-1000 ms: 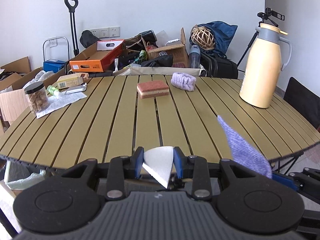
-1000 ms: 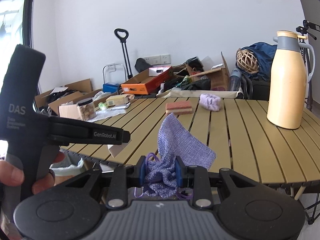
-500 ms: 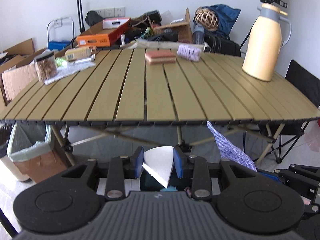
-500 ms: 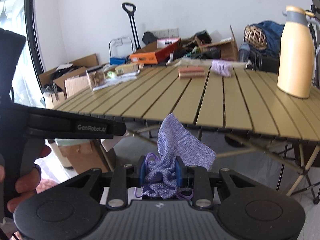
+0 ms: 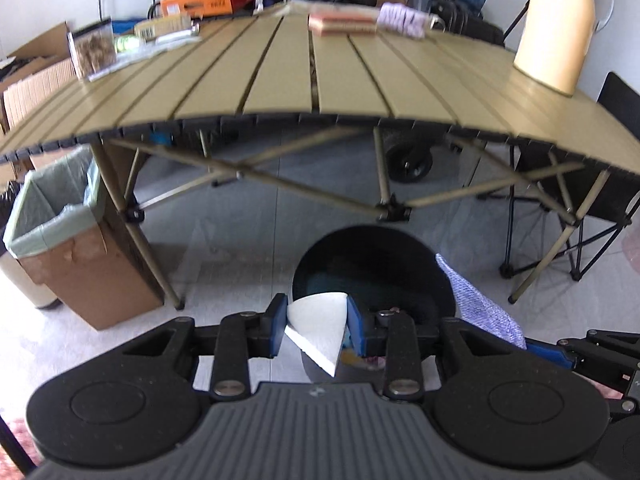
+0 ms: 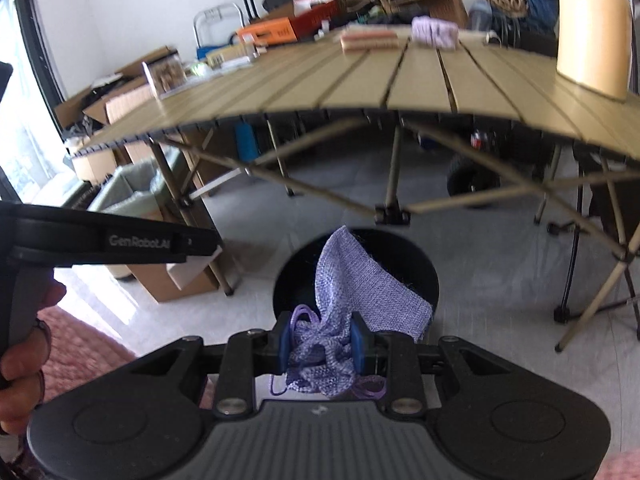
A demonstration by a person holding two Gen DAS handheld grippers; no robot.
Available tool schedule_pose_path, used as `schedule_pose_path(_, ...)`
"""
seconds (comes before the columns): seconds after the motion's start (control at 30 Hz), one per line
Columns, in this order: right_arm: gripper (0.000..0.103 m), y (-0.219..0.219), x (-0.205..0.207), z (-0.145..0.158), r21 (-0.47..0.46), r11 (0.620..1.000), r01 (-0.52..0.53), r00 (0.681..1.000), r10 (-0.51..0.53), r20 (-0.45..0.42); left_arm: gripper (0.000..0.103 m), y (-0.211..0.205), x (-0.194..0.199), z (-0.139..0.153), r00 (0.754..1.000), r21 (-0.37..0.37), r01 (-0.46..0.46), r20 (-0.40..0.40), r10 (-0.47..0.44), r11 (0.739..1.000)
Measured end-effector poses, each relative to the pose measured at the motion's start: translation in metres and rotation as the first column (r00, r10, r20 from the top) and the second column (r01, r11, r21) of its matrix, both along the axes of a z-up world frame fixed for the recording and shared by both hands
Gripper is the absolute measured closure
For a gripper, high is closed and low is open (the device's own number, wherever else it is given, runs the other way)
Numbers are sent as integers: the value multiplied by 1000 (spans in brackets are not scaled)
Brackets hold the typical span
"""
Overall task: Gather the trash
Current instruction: 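Carry both items down under the table toward the black bin, then lower the left gripper into the bin and release the white paper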
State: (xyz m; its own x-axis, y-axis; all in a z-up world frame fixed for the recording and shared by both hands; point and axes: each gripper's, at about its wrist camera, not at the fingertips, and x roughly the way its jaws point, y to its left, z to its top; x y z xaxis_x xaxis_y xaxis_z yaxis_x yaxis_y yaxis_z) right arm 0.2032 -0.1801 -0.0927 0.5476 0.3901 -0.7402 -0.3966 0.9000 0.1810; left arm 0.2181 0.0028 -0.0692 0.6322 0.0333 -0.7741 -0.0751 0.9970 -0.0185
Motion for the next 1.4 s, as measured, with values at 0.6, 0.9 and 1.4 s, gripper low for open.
schedule_pose_path(0.6,75,-31,30,-52,-48,993,105,987,-110,-114,71,12,34,-74,985,5,-24,-173,24,1000)
schedule_pose_path(0.9,75,-43,53,-58,-53,987,154,981,-159,-114,71,4,53,-88,978,-6,-3,-209,2,1000)
schedule_pose_path(1.4,75,-56,75,-59,-32,980,195,975,-198,-105,71,-15,76,-93,974,-11,24,-223,-26,1000)
